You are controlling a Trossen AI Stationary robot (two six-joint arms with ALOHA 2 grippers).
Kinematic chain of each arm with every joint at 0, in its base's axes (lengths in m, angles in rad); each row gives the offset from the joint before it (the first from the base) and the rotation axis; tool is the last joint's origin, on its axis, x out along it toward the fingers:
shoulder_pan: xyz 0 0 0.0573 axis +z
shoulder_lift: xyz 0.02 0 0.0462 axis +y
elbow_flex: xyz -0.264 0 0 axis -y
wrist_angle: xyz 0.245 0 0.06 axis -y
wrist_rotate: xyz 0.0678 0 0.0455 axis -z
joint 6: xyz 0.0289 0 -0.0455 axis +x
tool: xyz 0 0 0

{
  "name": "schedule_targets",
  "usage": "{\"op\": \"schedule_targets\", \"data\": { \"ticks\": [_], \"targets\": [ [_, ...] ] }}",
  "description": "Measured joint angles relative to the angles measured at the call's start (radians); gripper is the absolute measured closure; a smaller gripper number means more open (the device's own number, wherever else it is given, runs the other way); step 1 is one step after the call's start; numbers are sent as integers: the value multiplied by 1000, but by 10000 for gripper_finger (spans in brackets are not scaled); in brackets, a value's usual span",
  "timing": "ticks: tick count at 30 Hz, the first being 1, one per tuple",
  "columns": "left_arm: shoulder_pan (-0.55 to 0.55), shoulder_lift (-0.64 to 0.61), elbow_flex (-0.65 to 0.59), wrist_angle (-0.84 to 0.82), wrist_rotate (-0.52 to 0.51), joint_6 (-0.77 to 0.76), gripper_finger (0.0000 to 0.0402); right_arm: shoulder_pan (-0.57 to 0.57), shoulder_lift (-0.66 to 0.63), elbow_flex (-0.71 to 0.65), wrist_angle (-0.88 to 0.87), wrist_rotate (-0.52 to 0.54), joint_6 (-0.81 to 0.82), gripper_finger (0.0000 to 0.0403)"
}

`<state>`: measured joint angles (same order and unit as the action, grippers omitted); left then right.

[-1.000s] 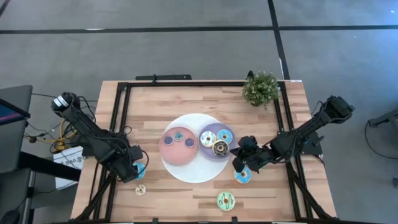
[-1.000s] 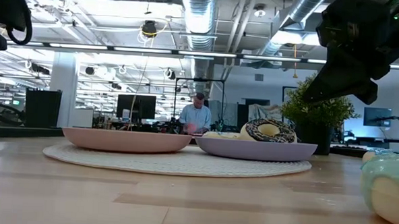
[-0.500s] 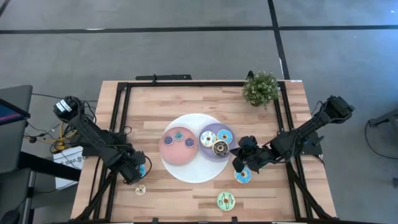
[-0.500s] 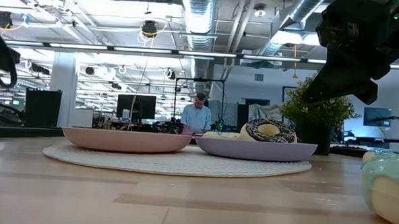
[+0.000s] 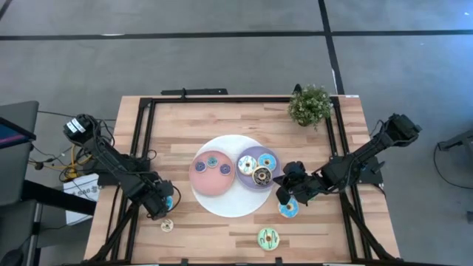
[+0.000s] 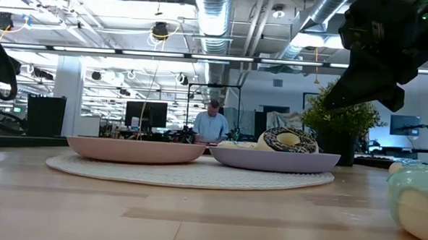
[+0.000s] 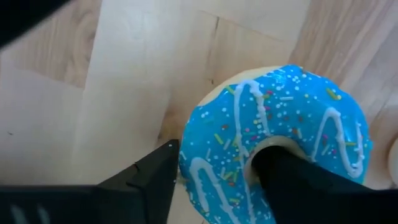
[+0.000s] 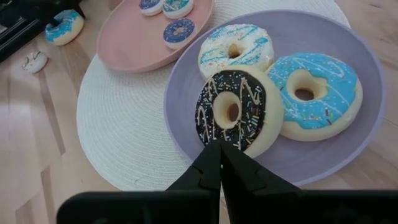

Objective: Pick & Place donuts
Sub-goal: Put the left big blue donut on the violet plate

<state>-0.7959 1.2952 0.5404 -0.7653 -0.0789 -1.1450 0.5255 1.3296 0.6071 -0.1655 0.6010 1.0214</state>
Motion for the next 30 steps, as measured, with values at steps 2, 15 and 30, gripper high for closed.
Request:
{"op": "schedule_targets", "data": {
  "ticks": [2,15,30],
  "targets": [
    [0,0,0,5,3,0,216,0,0,0,2,0,0,401],
    [12,-65,118,-62,-166,-43,270,0,0,0,26,0,-7,401],
    [368,-117,361,35,-288,361,271,133,-66,0,-102,38,-106,402]
  ]
}}
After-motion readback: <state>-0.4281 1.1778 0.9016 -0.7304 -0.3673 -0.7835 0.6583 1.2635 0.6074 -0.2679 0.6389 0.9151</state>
